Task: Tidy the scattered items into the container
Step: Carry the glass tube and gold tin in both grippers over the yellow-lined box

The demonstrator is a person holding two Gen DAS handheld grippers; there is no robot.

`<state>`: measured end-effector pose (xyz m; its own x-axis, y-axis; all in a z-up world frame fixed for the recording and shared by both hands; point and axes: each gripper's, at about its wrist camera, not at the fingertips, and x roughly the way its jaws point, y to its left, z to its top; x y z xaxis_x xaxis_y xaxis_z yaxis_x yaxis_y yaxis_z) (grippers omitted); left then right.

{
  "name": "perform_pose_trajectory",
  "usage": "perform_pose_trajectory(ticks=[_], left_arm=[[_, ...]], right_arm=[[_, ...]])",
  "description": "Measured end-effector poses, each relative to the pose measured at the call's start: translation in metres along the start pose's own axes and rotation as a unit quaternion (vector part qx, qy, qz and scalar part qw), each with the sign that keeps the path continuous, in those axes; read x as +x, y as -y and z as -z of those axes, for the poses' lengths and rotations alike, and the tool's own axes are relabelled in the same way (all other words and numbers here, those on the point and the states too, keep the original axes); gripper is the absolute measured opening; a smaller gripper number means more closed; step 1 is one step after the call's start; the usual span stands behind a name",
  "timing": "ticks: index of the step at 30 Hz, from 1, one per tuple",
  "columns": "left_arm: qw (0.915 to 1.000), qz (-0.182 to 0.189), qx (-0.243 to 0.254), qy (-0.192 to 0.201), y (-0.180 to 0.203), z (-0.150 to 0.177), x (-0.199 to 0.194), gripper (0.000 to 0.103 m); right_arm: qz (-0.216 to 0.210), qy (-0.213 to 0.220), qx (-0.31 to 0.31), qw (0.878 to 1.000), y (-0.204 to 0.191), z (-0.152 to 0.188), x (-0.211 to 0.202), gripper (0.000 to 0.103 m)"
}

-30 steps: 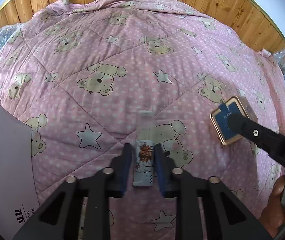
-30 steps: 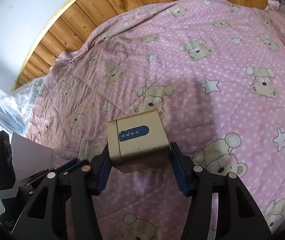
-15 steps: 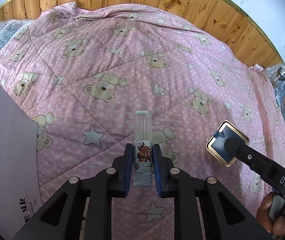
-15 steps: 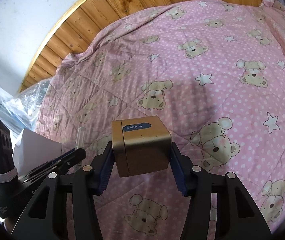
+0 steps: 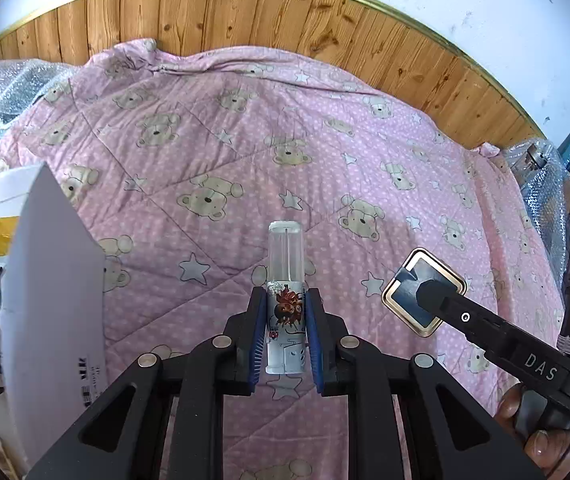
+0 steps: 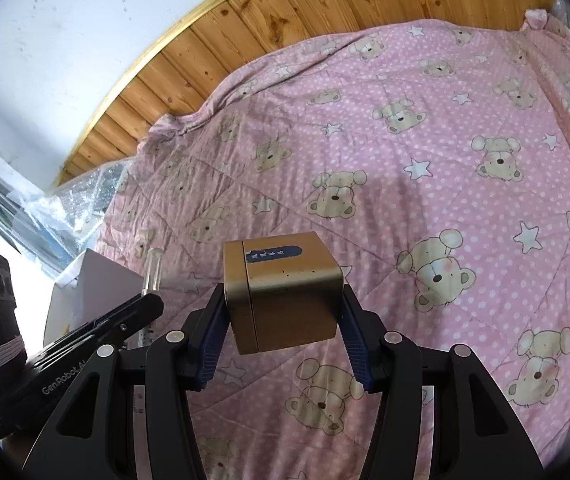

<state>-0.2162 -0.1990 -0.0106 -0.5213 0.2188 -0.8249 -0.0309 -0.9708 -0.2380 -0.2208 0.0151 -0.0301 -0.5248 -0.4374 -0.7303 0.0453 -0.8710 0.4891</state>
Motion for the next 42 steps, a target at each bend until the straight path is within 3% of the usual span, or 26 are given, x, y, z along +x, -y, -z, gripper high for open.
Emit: perform_pose_trajectory(ticks=[7, 14, 42], left_arm=[[0.9988, -0.014, 0.018, 0.044, 0.006, -0.007, -0.042, 0.020], [0.9971, 0.006, 0.017, 0.074, 0.008, -0.009, -0.080, 0.020], [0.9923, 0.049, -0.020, 0.112, -0.032, 0.044, -0.155, 0.020]], right_arm=[[-0.001, 0.017, -0.012, 1.000, -0.016, -0.006, -0.029, 0.056], [-0.006, 0.034, -0.038, 0.999, -0.047, 0.002, -0.053, 0.056], [-0.007, 0.044, -0.099, 0.994, -0.127, 0.062, -0.088, 0.056]])
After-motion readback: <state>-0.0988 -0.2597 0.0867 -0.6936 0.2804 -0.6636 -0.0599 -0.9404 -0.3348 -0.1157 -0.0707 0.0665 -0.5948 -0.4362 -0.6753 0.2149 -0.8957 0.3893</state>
